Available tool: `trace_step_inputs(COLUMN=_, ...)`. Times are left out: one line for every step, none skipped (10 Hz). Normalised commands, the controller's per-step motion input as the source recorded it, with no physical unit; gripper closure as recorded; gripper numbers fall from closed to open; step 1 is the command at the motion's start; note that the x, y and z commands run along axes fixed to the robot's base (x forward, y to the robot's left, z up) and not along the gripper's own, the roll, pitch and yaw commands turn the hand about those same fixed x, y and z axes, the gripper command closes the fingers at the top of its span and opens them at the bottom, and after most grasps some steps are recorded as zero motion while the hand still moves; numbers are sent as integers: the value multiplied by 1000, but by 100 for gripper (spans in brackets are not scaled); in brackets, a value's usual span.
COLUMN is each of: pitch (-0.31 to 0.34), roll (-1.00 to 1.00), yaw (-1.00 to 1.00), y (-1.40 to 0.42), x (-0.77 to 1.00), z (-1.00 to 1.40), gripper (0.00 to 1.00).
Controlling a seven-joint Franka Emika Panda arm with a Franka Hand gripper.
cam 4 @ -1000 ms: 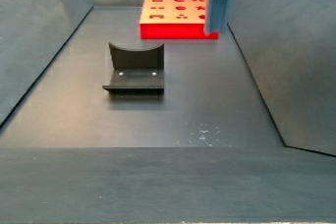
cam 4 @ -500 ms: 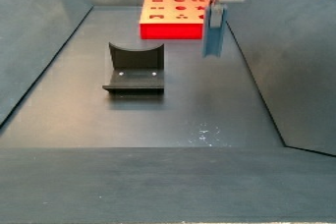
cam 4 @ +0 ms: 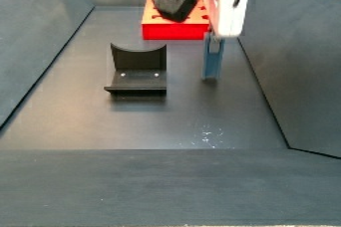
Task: Pick up the arch object. Move up. Rotate the arch object. Move to above the board. Insert the arch object.
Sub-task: Rotate the arch object.
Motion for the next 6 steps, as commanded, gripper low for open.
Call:
trace_step_inputs(pitch=-46, roll=-61, yaw=-35, y=12, x=23, z=-371, gripper=100)
trace_step_inputs(pitch=-39, roll=-64, yaw=-35, y=10, x=21, z=-286, gripper=100)
trace_step_inputs(pitch=-39, roll=-64, yaw=-35, y=10, x=21, z=-286, gripper=100)
trace_step_inputs(pitch=-26, roll=-65, yaw=-35, y=9, x=7, z=-292, gripper=100)
trace_step_inputs(pitch=-29, roll=-64, yaw=-35, y=10, x=13, z=-289, gripper=100)
trace_step_inputs(pitch=-29, roll=-64, yaw=-35, y=0, x=0, z=0, gripper=0)
